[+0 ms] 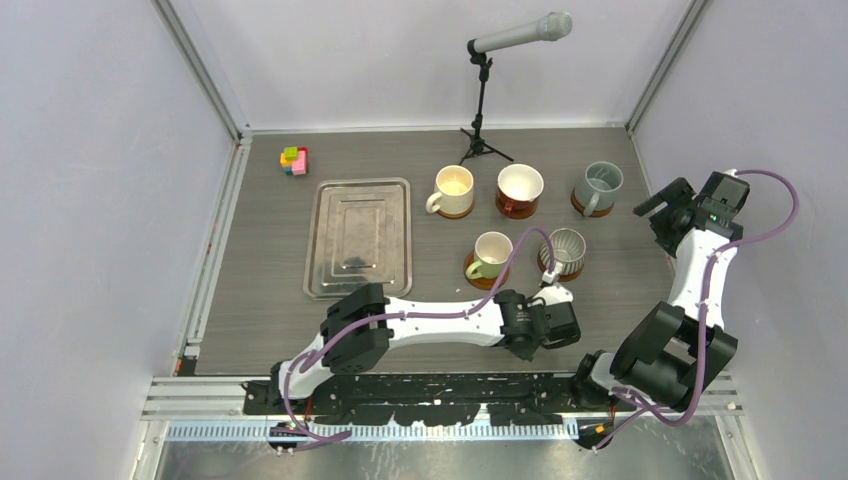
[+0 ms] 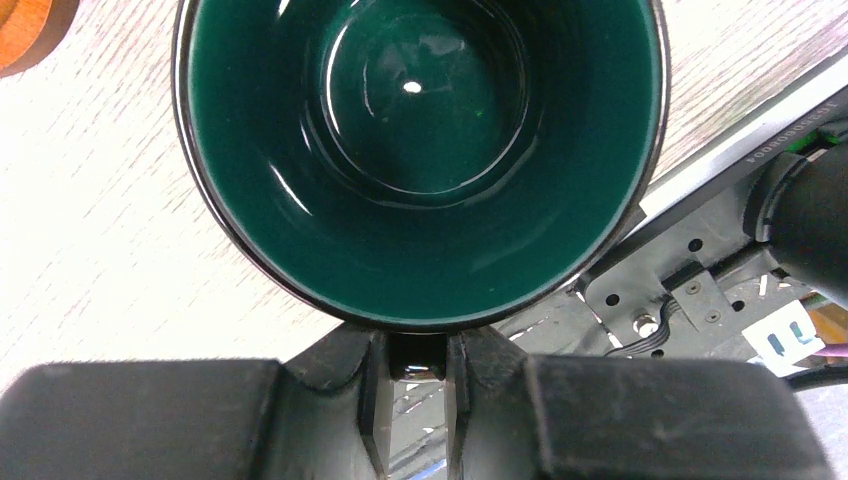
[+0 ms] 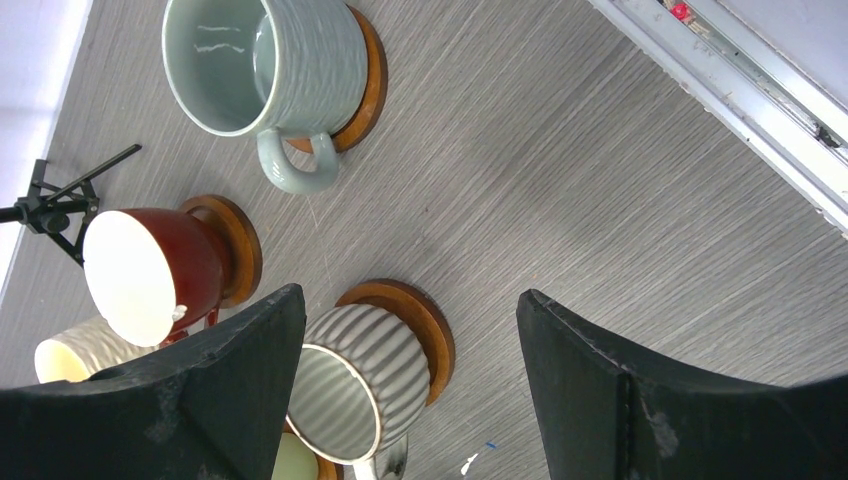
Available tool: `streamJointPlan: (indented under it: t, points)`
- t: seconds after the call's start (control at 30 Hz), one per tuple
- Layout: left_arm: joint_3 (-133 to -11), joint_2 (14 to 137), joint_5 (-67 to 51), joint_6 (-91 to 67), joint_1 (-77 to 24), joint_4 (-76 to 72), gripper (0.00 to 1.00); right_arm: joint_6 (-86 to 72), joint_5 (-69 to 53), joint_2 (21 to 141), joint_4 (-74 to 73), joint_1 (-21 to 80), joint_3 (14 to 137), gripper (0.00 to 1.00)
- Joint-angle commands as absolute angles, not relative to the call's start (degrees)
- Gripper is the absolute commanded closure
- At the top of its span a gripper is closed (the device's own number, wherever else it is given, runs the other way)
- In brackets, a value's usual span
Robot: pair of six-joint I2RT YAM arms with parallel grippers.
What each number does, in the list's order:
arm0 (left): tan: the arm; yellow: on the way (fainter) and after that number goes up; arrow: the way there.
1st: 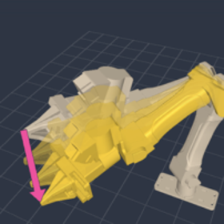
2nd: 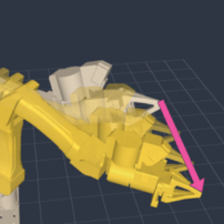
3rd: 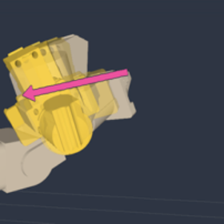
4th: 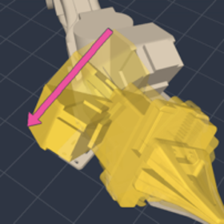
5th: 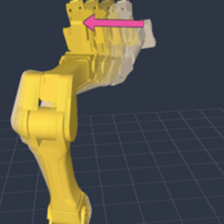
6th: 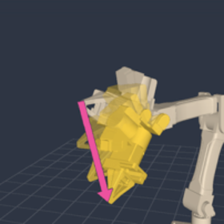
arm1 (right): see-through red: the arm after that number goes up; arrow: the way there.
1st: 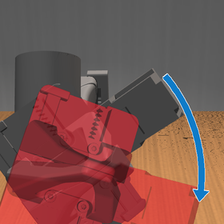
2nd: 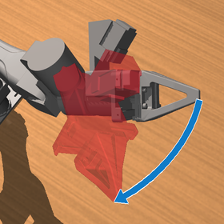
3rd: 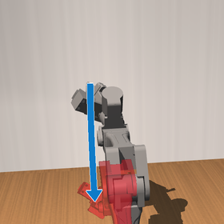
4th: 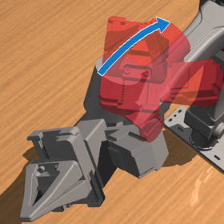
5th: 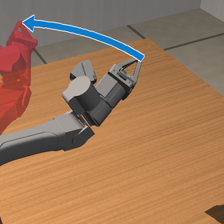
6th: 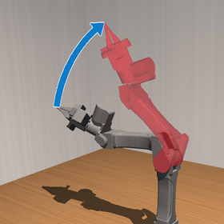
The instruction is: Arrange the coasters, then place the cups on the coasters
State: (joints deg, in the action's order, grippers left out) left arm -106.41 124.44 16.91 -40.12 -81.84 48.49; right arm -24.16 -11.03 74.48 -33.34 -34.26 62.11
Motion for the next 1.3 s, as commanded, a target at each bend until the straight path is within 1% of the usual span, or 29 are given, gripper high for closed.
streamJointPlan:
  t: [0.0, 0.07, 0.13, 0.23, 0.37, 0.47, 0.73, 0.9, 0.93, 1.13, 1.27]
  points:
    - [-105.55, 123.29, 17.52, -41.54, -81.56, 44.7, 0.81, -24.3, -10.64, 72.16, -31.77, -34.67, 62.47, 0.18]
    - [-105.31, 123.31, 17.42, -41.74, -81.6, 44.66, 0.73, -24.34, -10.57, 72.13, -31.77, -34.71, 62.45, 0.18]
    - [-105.33, 123.31, 17.4, -41.84, -81.56, 44.81, 0.68, -24.36, -10.59, 72.08, -31.73, -34.74, 62.43, 0.18]
    - [-104.87, 123.02, 17.19, -41.83, -81.57, 44.81, 0.54, -24.42, -10.55, 72.11, -31.73, -34.88, 62.49, 0.18]
    - [-103.45, 122.06, 16.23, -42.42, -81.74, 44.31, 0.43, -24.39, -10.64, 72.25, -31.73, -34.89, 62.49, 0.18]
    - [-103.11, 121.06, 15.98, -42.41, -81.95, 44.03, 0.4, -24.43, -10.77, 72.16, -31.75, -34.98, 62.49, 0.18]
    - [-102.64, 118.39, 16.61, -40.56, -82.53, 43.06, 0.39, -24.37, -11.24, 72.38, -31.73, -34.97, 62.49, 0.18]
    - [-102.62, 115.91, 18.56, -36.89, -81.9, 42.96, 0.36, -24.09, -12.09, 72.18, -31.73, -34.97, 62.36, 0.18]
    - [-102.26, 114.99, 18.99, -36.09, -81.56, 43.02, 0.34, -23.97, -12.45, 72.26, -31.77, -34.97, 62.4, 0.18]
    - [-100.79, 109.77, 18.22, -31.73, -79.7, 44.05, 0.18, -23.0, -15.04, 72.29, -31.04, -34.98, 61.9, 0.18]
    - [-102.63, 106.4, 13.01, -28.33, -78.79, 45.35, 0.12, -22.52, -16.34, 72.16, -30.52, -34.98, 61.44, 0.18]
